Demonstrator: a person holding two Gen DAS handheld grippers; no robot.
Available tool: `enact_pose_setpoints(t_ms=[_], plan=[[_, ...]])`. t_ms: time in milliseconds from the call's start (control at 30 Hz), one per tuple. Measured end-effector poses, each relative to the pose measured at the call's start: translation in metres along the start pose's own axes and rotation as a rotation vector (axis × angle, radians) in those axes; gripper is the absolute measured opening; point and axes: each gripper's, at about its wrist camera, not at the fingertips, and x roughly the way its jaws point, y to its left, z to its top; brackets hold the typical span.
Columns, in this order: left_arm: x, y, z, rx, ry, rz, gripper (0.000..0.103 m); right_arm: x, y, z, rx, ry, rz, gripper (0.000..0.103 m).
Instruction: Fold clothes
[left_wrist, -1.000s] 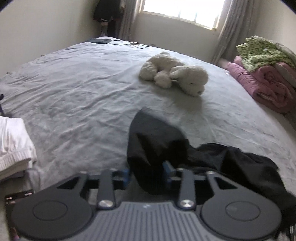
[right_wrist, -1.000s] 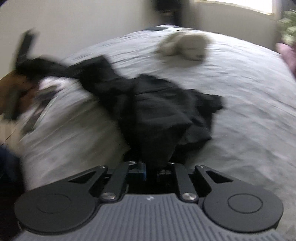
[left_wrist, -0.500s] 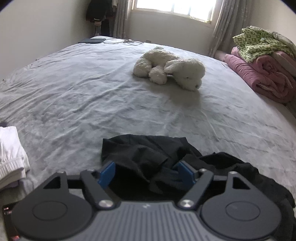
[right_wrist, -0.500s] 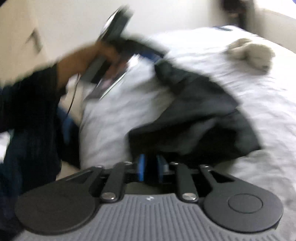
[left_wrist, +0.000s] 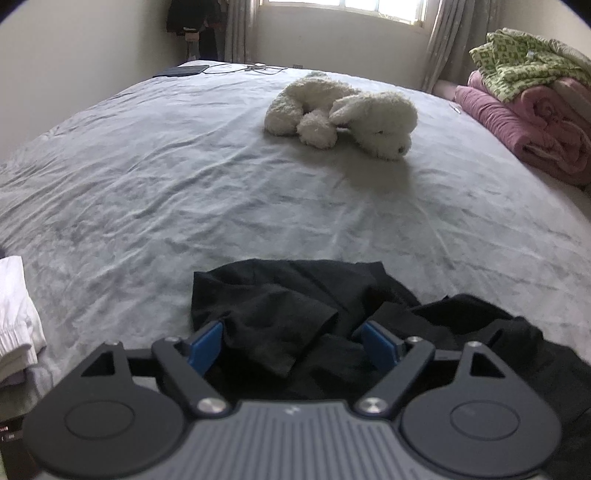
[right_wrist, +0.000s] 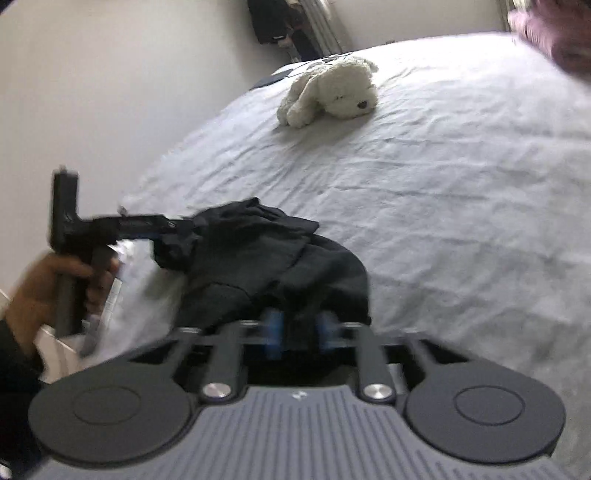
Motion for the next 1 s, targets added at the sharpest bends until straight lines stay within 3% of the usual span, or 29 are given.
enact_pose_setpoints(t_ms=[167,300,433,500,533,700,800,867,933,1000], plan=[[0.0,-0.001,0.0,0.01,-0.003,0.006,0.083,-0.021,-0.003,0.009,-0.029,-0.1,-0.068,0.006],[-0.001,-0.003,0.0,0.011,-0.005,-0.008,0.083,-0.043,-0.014,0.021,-0.043,-0.206,-0.189,0.005],[-0.004,-0.009,0.0,0.032,-0.013,-0.029,0.083,-0.076,-0.034,0.035,-0.063,-0.339,-0.411,0.005],[-0.002,-0.013,0.0,0.055,-0.014,-0.033,0.084,-0.085,-0.042,0.036,-0.119,-0.352,-0.579,0.005],[-0.001,-0.016,0.0,0.062,-0.011,-0.034,0.084,-0.086,-0.049,0.037,-0.116,-0.336,-0.623,0.005],[0.005,-0.024,0.0,0.064,-0.003,-0.045,0.084,-0.082,-0.091,0.034,0.046,-0.215,-0.599,0.01],[0.003,-0.031,0.003,0.05,-0.02,-0.068,0.086,-0.083,-0.085,0.032,0.029,-0.219,-0.597,0.018],[0.002,-0.035,0.006,0.047,-0.037,-0.079,0.09,-0.083,-0.081,0.031,0.01,-0.222,-0.584,0.044],[0.004,-0.04,0.009,0.037,-0.048,-0.087,0.093,-0.083,-0.076,0.031,-0.011,-0.221,-0.569,0.051],[0.009,-0.041,0.012,0.006,-0.048,-0.099,0.096,-0.081,-0.073,0.033,-0.033,-0.211,-0.56,0.052]])
